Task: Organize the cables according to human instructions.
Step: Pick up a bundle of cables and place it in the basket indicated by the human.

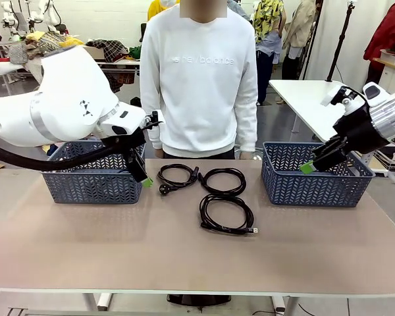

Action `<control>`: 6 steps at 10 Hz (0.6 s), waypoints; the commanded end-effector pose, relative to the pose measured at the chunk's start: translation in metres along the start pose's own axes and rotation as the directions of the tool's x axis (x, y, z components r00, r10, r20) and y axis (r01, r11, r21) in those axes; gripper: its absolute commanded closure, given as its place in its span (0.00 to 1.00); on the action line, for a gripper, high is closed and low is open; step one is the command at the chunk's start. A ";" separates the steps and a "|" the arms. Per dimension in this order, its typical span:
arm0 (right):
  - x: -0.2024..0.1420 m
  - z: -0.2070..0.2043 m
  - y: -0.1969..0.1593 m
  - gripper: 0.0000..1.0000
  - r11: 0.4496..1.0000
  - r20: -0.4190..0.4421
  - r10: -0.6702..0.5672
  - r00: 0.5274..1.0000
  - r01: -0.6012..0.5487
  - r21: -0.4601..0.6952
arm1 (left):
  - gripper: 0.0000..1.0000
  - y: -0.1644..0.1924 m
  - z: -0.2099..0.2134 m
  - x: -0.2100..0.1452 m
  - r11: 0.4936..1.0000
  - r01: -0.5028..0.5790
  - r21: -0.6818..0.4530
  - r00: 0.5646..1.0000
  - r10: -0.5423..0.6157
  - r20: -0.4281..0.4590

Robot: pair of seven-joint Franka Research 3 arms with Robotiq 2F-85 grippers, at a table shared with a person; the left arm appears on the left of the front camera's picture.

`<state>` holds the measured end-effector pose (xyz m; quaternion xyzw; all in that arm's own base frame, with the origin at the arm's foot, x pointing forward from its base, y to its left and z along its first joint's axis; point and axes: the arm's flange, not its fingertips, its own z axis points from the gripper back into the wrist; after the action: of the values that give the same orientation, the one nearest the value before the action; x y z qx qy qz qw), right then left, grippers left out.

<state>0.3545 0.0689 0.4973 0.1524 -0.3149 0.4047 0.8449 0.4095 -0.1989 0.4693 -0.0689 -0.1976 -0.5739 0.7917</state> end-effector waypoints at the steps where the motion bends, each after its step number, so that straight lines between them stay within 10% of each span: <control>1: 0.000 -0.001 -0.002 0.00 1.000 0.012 -0.001 1.000 0.001 0.012 | 0.00 0.003 0.002 -0.002 1.000 -0.009 0.003 1.000 0.009 0.000; 6: 0.000 -0.001 -0.002 0.00 1.000 0.012 -0.001 1.000 0.001 0.012 | 0.00 0.003 0.002 -0.002 1.000 -0.009 0.003 1.000 0.009 0.000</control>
<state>0.3545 0.0689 0.4973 0.1524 -0.3149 0.4047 0.8449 0.4106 -0.1975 0.4702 -0.0690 -0.1987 -0.5724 0.7925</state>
